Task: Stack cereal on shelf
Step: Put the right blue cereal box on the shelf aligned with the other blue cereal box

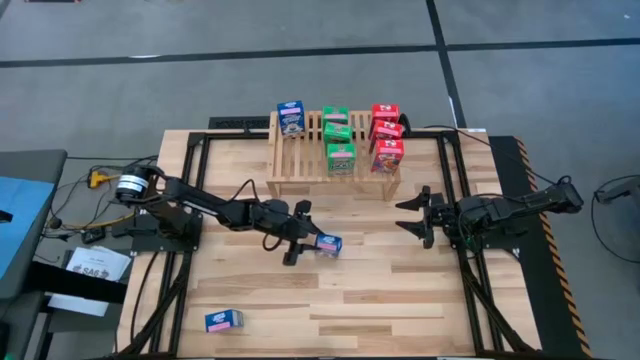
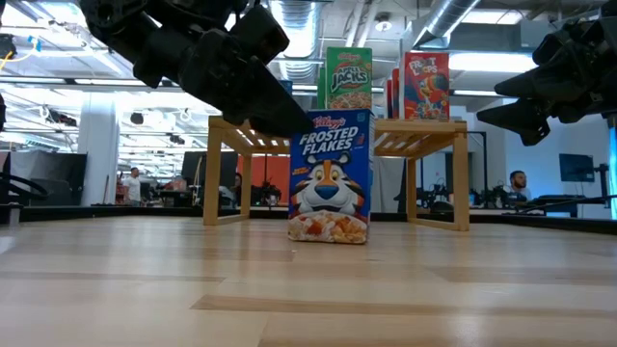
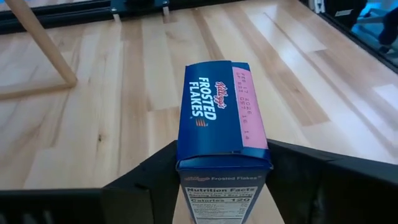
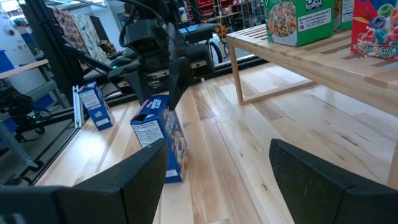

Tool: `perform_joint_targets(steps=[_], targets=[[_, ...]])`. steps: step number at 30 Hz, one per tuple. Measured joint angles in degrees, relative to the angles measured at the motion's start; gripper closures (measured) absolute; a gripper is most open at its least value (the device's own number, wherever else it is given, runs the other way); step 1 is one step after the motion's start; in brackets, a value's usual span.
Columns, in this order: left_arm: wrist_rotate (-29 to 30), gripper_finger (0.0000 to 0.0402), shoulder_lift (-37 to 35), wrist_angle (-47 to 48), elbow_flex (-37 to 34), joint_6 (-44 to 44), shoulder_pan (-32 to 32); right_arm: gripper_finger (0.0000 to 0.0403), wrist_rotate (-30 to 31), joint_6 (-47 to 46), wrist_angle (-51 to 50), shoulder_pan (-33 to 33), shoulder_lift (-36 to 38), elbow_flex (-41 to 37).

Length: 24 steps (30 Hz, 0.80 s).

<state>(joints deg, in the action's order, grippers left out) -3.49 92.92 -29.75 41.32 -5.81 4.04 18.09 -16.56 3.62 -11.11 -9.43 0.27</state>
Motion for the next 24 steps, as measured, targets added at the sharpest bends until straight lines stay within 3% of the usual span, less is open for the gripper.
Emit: perform_joint_targets(steps=[5,11,19,24], targets=[[-1.29,0.0215,-2.48,2.39,-0.02,0.93,0.02,0.0096,0.0,-0.02,0.02,0.0,0.02,0.0],[-0.02,0.0212,-10.97,10.82,-0.04,0.93,0.04,0.0096,0.0,-0.02,0.02,0.02,0.02,0.0],[10.01,0.0212,-30.1,26.47,-0.04,-2.04,-0.01,0.0096,-0.02,-0.02,0.02,0.02,0.02,0.0],[16.27,0.0212,-40.81,27.62,-0.04,-10.06,-2.17,0.0096,-0.02,-0.02,0.02,0.0,0.0,0.0]])
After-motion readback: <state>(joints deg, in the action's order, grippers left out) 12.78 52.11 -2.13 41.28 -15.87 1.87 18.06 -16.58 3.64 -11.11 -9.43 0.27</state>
